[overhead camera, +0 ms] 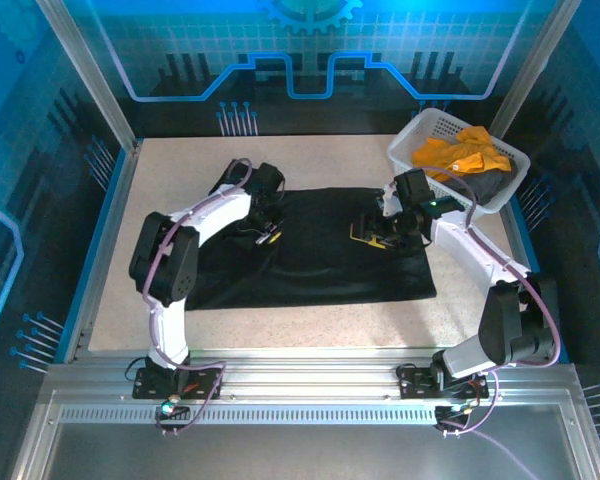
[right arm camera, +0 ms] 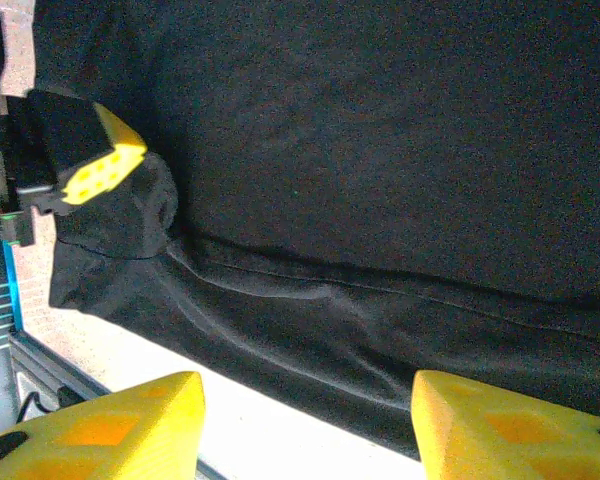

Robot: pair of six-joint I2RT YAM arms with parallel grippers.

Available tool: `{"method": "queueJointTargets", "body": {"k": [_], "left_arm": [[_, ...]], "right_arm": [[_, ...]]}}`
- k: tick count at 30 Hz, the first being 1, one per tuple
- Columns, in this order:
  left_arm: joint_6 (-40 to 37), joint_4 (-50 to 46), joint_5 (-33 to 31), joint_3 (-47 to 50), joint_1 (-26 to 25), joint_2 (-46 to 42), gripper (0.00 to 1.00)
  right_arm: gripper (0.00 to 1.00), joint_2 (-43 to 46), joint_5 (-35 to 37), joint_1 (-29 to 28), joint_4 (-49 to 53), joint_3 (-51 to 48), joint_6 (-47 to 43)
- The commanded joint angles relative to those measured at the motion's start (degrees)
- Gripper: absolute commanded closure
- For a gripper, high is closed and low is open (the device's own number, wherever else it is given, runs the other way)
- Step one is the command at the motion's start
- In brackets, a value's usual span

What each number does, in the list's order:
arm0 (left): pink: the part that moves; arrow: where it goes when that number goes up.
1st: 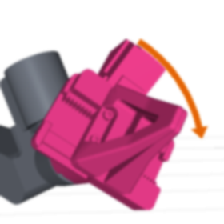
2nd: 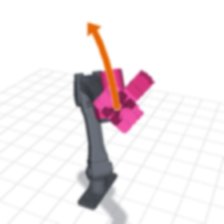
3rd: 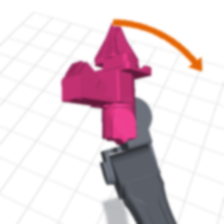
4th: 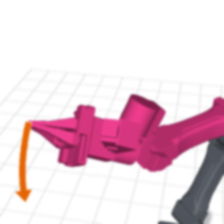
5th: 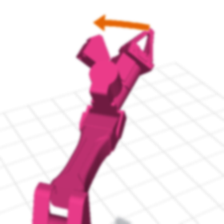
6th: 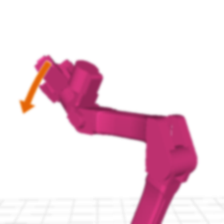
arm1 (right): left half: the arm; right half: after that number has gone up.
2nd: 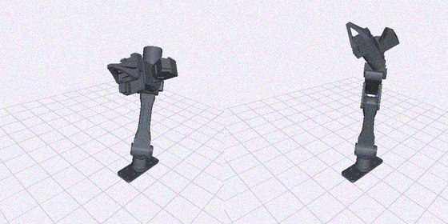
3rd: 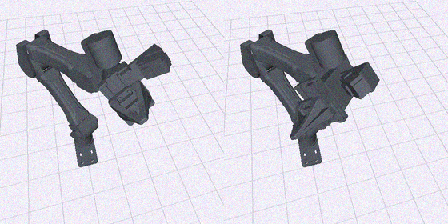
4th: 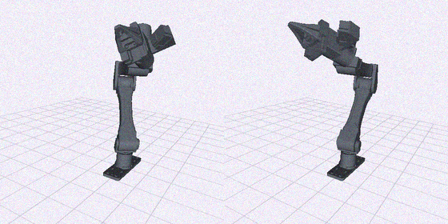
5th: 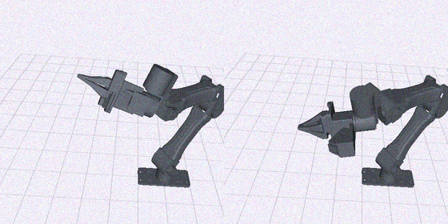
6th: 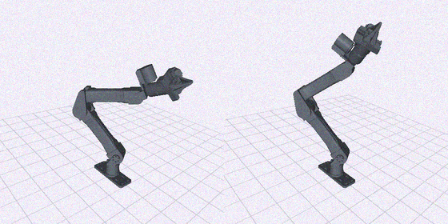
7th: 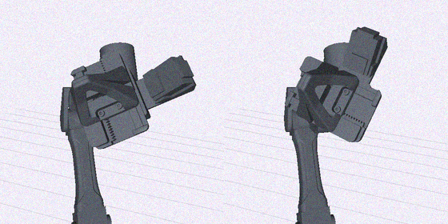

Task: Fold and stack the t-shirts

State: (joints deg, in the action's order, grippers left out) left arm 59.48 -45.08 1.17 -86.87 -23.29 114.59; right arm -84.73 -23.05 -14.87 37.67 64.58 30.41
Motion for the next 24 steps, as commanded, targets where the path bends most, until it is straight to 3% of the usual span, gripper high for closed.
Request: {"method": "queueJointTargets", "body": {"k": [1, 10, 13, 15, 19, 24], "left_arm": [[-8.9, -8.9, -2.2, -4.3, -0.9, 3.1, 1.0], [-14.8, -5.5, -5.7, -7.6, -2.7, 2.2, 0.91], [-13.9, -6.5, -7.9, -8.0, -2.7, 0.4, 0.68], [-12.3, -6.6, -10.2, -6.4, -2.7, -3.2, 0.58], [-8.0, -4.9, -10.9, 1.6, -1.5, -12.6, 0.59], [-0.5, -0.1, -1.9, 19.3, 6.0, -22.6, 0.71]], "right_arm": [[0.43, -0.4, -1.7, 0.9, 1.2, 0.1, 0.3], [0.43, -0.6, -1.7, 1.0, 0.6, -1.2, 0.3], [0.43, -0.6, -0.8, 1.0, 0.6, -1.5, 0.5], [0.44, 0.1, 1.9, 1.4, 1.3, -2.0, 0.9], [0.46, 2.8, 5.7, 5.9, 1.4, -6.9, 4.1], [0.58, 2.2, 8.7, 9.5, 3.0, -10.5, 4.9]]}}
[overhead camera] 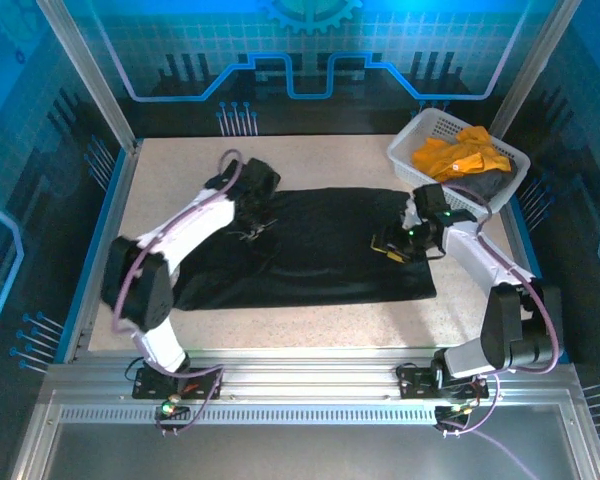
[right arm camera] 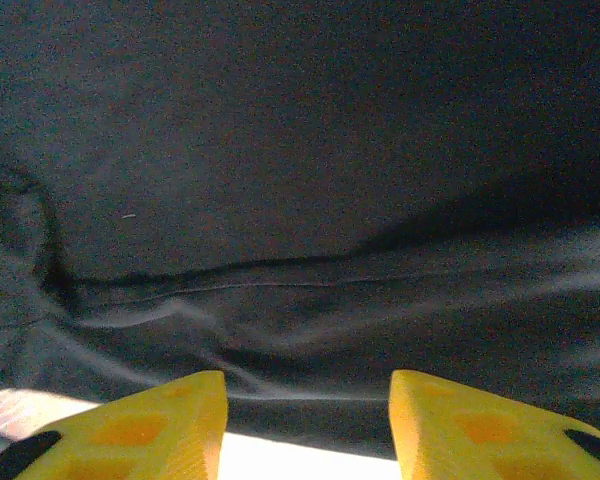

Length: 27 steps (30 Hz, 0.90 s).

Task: Fold and stack the t-shirts

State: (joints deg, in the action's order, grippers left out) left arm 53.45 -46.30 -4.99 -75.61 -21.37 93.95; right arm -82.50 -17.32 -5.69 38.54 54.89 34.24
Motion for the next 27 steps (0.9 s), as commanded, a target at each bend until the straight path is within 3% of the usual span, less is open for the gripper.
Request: {"method": "queueJointTargets", "body": {"k": [1, 6, 12, 17, 27], "left_arm": [[6.2, 1.9, 5.2, 10.7, 5.3, -3.0, 0.74], [8.4, 6.8, 9.2, 20.1, 12.1, -3.6, 0.79], [12.4, 7.1, 8.5, 23.8, 14.8, 1.5, 0.8], [17.0, 8.7, 9.1, 31.2, 16.6, -1.7, 0.79], [13.3, 5.0, 9.3, 37.2, 24.6, -9.1, 0.79]], "right_arm": [[0.6, -0.9, 3.9, 0.4, 2.7, -0.9, 1.2], [0.67, -5.8, 8.2, 0.1, 4.4, -1.7, 3.9], [0.64, -11.9, 14.0, -1.7, 7.6, -0.5, 6.9], [0.62, -12.1, 14.9, -3.5, 9.6, -2.3, 9.7], [0.6, -8.3, 10.4, -8.9, 11.5, -8.0, 16.2]]}}
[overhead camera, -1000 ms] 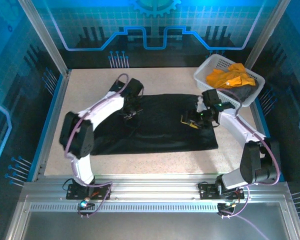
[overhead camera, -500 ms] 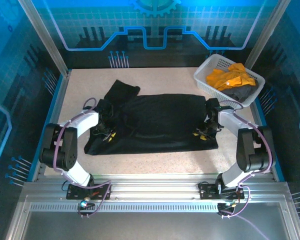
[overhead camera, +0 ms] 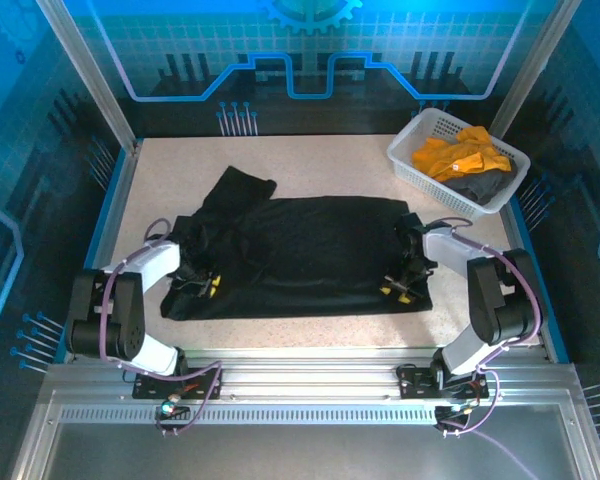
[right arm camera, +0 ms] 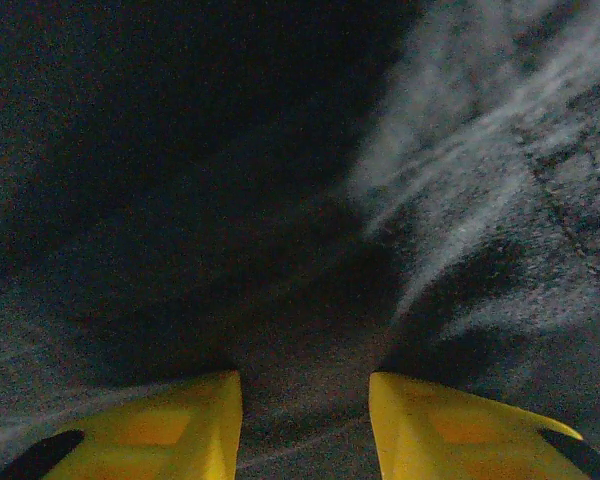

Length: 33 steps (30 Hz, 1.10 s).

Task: Fold and stack the t-shirts

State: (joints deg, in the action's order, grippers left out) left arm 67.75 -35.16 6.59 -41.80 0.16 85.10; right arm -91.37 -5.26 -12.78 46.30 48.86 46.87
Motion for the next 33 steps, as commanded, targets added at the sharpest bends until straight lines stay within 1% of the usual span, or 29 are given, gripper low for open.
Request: {"method": "queueJointTargets", "body": {"k": [1, 3, 5, 7, 8, 10, 12, 13, 15, 16, 18, 21, 22, 26, 30, 33], "left_arm": [[-1.6, -6.5, -2.4, 3.6, 4.2, -0.7, 0.79], [-3.0, -7.6, -3.2, 3.1, 6.5, -1.7, 0.79], [-4.0, -9.1, -4.8, 0.9, 7.6, -2.5, 0.78], [-5.0, -10.4, -6.9, -3.6, 7.0, -2.7, 0.74], [-5.0, -11.0, -8.3, -6.8, 6.0, -2.4, 0.72], [-5.8, -10.4, -10.7, -13.1, 3.5, -0.5, 0.66], [-8.6, -9.5, -12.2, -21.9, 1.1, 4.1, 0.61], [-10.2, -9.8, -12.4, -26.0, 0.6, 7.0, 0.59], [-13.7, -10.3, -12.3, -35.9, 0.5, 13.8, 0.5], [-15.3, -10.3, -12.6, -39.6, 0.6, 16.6, 0.47], [-19.0, -8.3, -12.8, -48.0, 0.7, 22.7, 0.44], [-22.3, -6.6, -14.0, -58.5, 0.8, 31.2, 0.43], [-22.7, -5.5, -14.1, -60.5, 1.0, 33.3, 0.43], [-23.7, -3.3, -14.5, -71.1, 2.1, 43.5, 0.44], [-25.9, 0.5, -15.3, -78.9, 2.4, 51.1, 0.44], [-27.2, 0.2, -17.4, -84.6, 2.4, 56.1, 0.45]], "right_arm": [[0.6, 0.9, -2.3, -2.5, 3.8, -2.2, 4.1], [0.6, 2.1, -3.6, -4.2, 3.9, -2.5, 5.8], [0.6, 3.4, -4.4, -5.0, 4.0, -2.1, 6.8], [0.58, 4.9, -3.7, -4.9, 3.6, -0.2, 6.2], [0.57, 5.6, -3.1, -4.8, 2.7, 1.2, 4.7], [0.51, 6.5, -4.6, -4.6, -1.6, 4.9, -0.2], [0.47, 6.7, -8.0, -4.3, -8.1, 8.2, -6.1], [0.45, 6.4, -9.2, -4.1, -10.2, 9.8, -8.6], [0.43, 4.2, -12.4, -3.4, -13.2, 14.8, -13.4], [0.43, 2.7, -13.3, -3.0, -13.3, 17.4, -14.7], [0.43, -0.8, -13.9, -2.3, -12.3, 23.8, -16.9], [0.44, -4.4, -13.2, -1.4, -10.0, 31.4, -17.6], [0.44, -5.1, -13.4, -1.2, -9.8, 32.5, -17.2], [0.44, -5.7, -13.6, -1.0, -9.9, 34.6, -15.1], [0.44, -3.7, -13.0, -0.8, -9.7, 32.7, -13.7], [0.44, -1.4, -12.3, -0.3, -9.3, 30.2, -13.0]]}}
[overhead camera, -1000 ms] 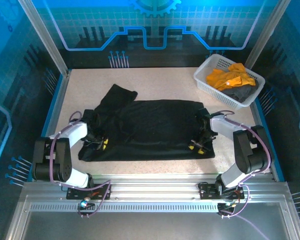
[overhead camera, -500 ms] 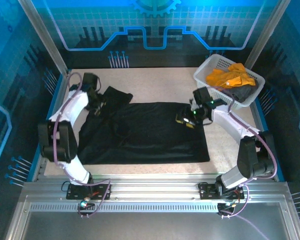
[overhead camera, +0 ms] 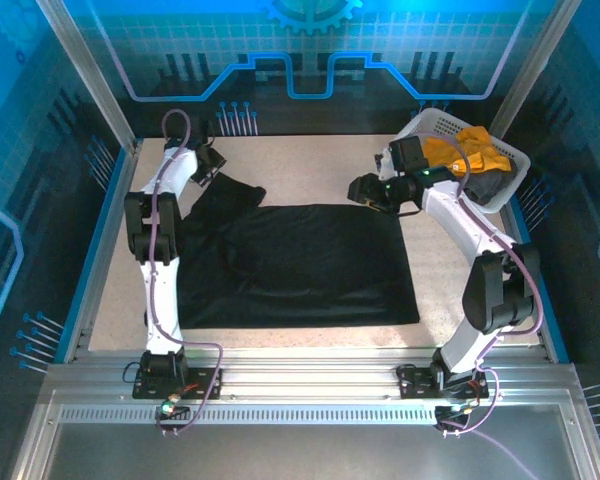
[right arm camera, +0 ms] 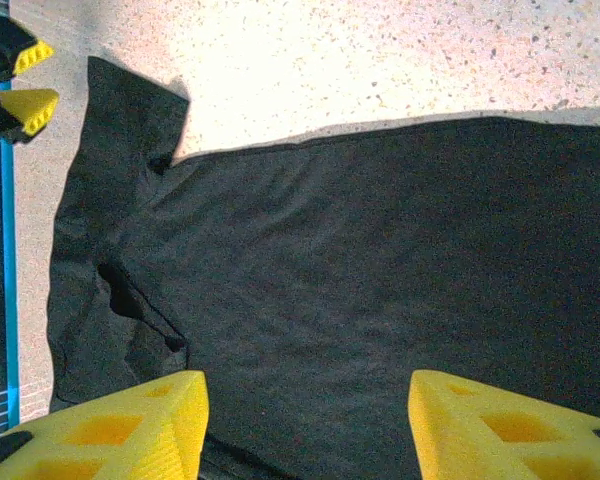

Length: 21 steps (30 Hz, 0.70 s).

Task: Fold and stack the t-shirts

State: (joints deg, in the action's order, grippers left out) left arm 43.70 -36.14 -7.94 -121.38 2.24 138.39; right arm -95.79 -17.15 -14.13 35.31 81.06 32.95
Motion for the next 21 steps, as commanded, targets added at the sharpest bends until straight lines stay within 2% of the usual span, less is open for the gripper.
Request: {"method": "queueJointTargets", "body": {"k": [1, 7, 11, 14, 18, 21], "left_arm": [[-3.3, 0.9, -3.3, -6.7, 0.3, 4.5, 0.45], [-2.8, -2.6, -2.9, -15.3, -0.4, 11.4, 0.45], [-1.9, -9.0, -1.9, -21.0, -1.7, 15.2, 0.46], [-2.0, -13.3, -2.5, -21.4, -2.6, 15.6, 0.47], [-1.7, -19.8, -3.7, -21.2, -3.0, 15.9, 0.53], [-1.9, -23.7, -4.4, -21.6, -2.9, 16.6, 0.62]], "right_arm": [[0.44, 4.0, -0.4, 1.4, 1.4, -3.2, 1.2], [0.44, 6.8, -1.0, 3.1, 0.6, -7.4, 2.4], [0.44, 6.5, -1.4, 3.7, 0.4, -7.5, 2.6], [0.44, 5.5, -2.1, 4.4, -0.2, -7.2, 2.7], [0.45, 4.3, -2.9, 5.2, -1.2, -6.7, 3.2], [0.45, 3.6, -3.4, 5.6, -2.1, -6.7, 3.8]]}}
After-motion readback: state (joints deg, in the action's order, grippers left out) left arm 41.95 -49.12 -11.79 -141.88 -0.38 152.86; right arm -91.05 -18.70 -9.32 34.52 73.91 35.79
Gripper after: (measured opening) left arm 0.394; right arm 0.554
